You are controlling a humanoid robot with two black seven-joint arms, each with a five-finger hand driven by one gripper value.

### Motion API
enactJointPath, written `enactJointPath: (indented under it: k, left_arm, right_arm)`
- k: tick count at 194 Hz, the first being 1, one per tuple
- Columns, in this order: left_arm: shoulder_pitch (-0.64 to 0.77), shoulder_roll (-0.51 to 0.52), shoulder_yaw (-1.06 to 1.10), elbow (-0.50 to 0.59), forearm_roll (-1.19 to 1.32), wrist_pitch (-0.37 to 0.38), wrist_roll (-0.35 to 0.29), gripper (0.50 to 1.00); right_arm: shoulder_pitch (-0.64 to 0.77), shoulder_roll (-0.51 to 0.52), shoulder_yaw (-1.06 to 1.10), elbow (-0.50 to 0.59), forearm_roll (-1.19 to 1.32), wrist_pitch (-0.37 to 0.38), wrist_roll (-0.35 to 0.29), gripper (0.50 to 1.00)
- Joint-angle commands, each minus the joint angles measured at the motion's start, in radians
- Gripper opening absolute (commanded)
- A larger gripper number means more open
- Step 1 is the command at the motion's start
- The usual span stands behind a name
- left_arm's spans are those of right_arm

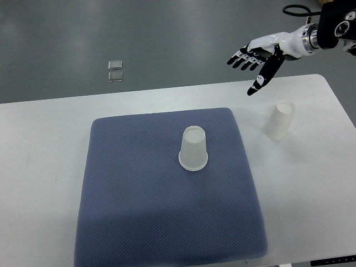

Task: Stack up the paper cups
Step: 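Move the right hand over the white paper cup beside the pad, then lower the right hand and close its fingers around the cup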

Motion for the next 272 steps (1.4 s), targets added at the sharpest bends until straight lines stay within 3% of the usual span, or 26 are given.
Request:
enactJointPath:
  k: [1,17,45,85,105,144,172,232,272]
  left_arm:
    - [0.0,0.0,0.0,0.001,0.0,-0.001,0.0,1.0]
    - [0.0,0.0,0.0,0.0,0.0,-0.001,0.0,1.0]
    - [0.0,0.0,0.0,0.0,0.0,-0.008,0.0,1.0]
    - [0.0,0.0,0.0,-0.002,0.0,-0.014,0.0,1.0]
    - [0.0,0.0,0.001,-0.002,0.0,-0.014,0.001,1.0]
    - [0.0,0.0,0.001,0.0,0.0,-0.014,0.001,1.0]
    - [0.0,0.0,0.001,0.0,0.0,-0.014,0.001,1.0]
    - [0.006,0.0,0.0,0.001,0.0,-0.012,0.001,1.0]
    - [0.008,0.0,0.0,0.001,0.0,-0.011,0.001,1.0]
  right_arm:
    - [0.145,0.083,-0.171,0.058,-0.068,0.023,-0.009,0.924]
    - [0.218,0.126,-0.247,0.081,-0.077,0.071,-0.02,0.924]
    - [0.349,0.137,-0.29,0.114,-0.128,0.216,-0.075,0.924]
    - [0.57,0.08,-0.282,0.21,-0.128,0.217,-0.075,0.924]
    - [0.589,0.079,-0.288,0.221,-0.132,0.217,-0.078,0.924]
    - [0.491,0.089,-0.291,0.203,-0.135,0.217,-0.086,0.919]
    - [0.353,0.103,-0.291,0.118,-0.132,0.089,-0.133,0.913]
    - [0.074,0.103,-0.276,-0.07,-0.125,-0.004,-0.135,0.903]
    - [-0.037,0.109,-0.27,-0.126,-0.112,-0.049,-0.135,0.903]
